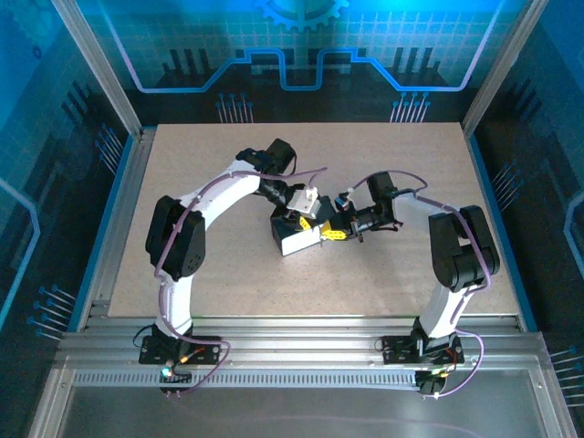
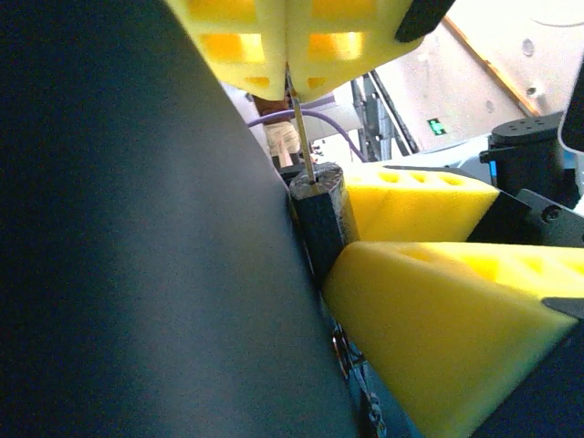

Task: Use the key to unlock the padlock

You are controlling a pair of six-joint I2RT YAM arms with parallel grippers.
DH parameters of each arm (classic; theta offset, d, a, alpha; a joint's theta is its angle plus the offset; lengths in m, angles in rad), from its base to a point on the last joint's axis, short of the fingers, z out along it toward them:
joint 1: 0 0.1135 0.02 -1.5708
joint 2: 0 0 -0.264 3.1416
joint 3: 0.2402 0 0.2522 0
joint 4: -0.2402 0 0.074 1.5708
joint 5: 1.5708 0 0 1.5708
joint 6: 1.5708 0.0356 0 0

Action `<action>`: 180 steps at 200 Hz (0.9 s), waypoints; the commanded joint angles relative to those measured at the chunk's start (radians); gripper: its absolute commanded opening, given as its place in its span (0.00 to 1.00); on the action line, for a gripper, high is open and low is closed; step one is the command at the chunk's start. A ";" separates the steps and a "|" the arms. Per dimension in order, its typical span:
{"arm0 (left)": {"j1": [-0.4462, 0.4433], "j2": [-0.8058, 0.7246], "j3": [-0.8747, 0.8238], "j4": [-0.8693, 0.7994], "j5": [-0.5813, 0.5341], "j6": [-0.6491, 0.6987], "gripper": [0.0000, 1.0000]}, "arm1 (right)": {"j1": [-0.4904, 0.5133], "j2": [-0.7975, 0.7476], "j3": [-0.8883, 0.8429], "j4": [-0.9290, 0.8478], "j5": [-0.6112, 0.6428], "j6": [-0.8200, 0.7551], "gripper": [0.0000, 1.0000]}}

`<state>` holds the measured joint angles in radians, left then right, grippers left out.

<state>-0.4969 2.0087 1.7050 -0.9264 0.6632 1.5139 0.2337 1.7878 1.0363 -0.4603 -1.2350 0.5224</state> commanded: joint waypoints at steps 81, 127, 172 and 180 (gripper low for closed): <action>-0.005 -0.028 -0.091 0.004 0.058 0.024 0.39 | -0.035 0.077 0.109 0.053 -0.051 0.116 0.00; 0.007 -0.034 -0.078 0.041 0.057 -0.037 0.42 | -0.039 0.065 0.117 -0.048 -0.031 0.045 0.00; 0.008 -0.031 -0.043 0.011 0.069 -0.079 0.46 | -0.045 0.046 0.109 -0.116 -0.008 -0.016 0.00; 0.008 -0.037 -0.047 0.023 0.072 -0.096 0.49 | -0.045 0.042 0.104 -0.112 -0.004 -0.015 0.00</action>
<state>-0.4805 1.9812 1.6543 -0.8364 0.6792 1.4662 0.2016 1.8587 1.1259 -0.5240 -1.2633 0.5629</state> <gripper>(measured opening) 0.439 0.041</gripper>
